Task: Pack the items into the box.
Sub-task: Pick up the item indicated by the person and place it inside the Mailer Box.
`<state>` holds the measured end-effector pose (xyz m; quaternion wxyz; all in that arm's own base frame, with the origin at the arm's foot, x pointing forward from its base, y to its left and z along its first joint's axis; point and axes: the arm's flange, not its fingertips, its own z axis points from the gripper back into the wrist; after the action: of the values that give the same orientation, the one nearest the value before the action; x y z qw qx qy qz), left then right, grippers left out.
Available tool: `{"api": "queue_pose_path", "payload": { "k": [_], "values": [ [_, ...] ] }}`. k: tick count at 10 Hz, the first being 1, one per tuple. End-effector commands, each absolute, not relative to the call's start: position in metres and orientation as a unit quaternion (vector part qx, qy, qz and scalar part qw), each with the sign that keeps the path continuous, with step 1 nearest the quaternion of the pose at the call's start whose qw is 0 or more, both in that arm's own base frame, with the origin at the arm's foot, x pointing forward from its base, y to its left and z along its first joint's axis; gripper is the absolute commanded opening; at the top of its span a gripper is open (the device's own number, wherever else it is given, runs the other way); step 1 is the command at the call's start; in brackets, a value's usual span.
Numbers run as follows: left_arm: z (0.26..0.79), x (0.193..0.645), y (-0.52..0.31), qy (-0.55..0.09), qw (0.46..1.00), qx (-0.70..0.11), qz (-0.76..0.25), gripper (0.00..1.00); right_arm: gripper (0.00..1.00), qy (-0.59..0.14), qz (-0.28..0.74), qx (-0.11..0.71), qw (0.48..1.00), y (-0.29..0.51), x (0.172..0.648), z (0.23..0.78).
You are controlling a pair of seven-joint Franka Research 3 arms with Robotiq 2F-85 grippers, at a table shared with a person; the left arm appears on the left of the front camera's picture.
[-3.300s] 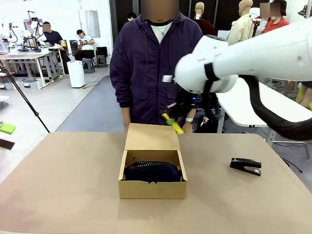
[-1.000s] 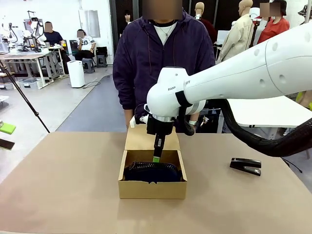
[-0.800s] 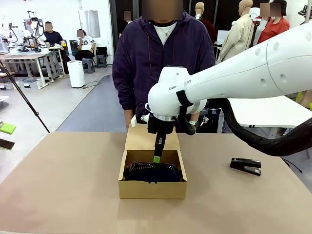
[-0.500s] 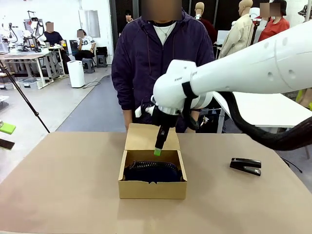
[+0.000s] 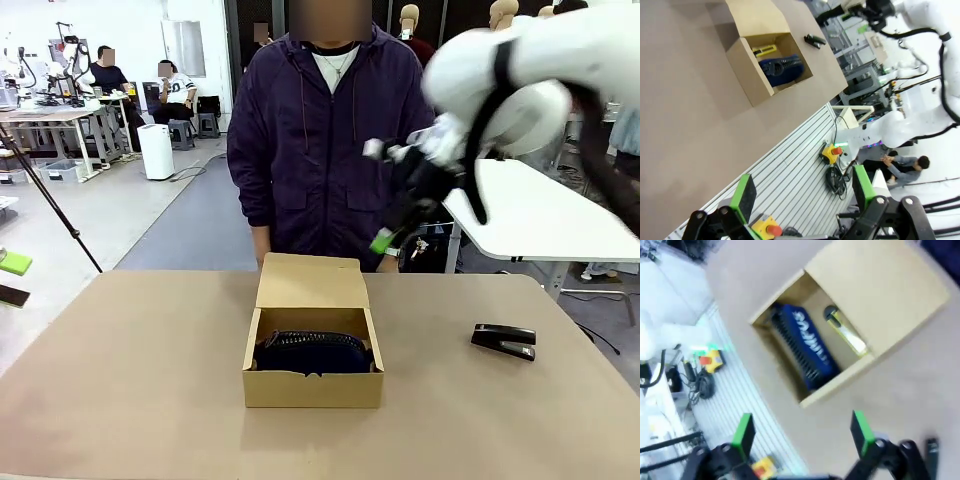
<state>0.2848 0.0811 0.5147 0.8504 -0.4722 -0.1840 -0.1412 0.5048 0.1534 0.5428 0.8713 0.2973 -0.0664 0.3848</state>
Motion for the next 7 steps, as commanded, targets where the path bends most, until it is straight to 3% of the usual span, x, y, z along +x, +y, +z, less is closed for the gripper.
{"api": "queue_pose_path", "payload": {
  "k": [1,3,5,7],
  "values": [
    [0.514,0.283,0.083,-0.182,0.849,-0.475,-0.146,1.0,1.0,-0.097,0.256,0.375,0.886,0.09,0.455,0.557],
    [0.514,0.283,0.083,-0.182,0.849,-0.475,-0.146,1.0,1.0,-0.079,0.161,0.364,0.914,0.064,0.373,0.564],
    [0.514,0.283,0.083,-0.182,0.849,-0.475,-0.146,1.0,1.0,-0.109,0.077,0.401,0.906,0.02,0.292,0.56],
    [0.514,0.283,0.083,-0.182,0.849,-0.475,-0.146,1.0,1.0,-0.14,0.041,0.457,0.878,-0.012,0.263,0.536]
  ]
}}
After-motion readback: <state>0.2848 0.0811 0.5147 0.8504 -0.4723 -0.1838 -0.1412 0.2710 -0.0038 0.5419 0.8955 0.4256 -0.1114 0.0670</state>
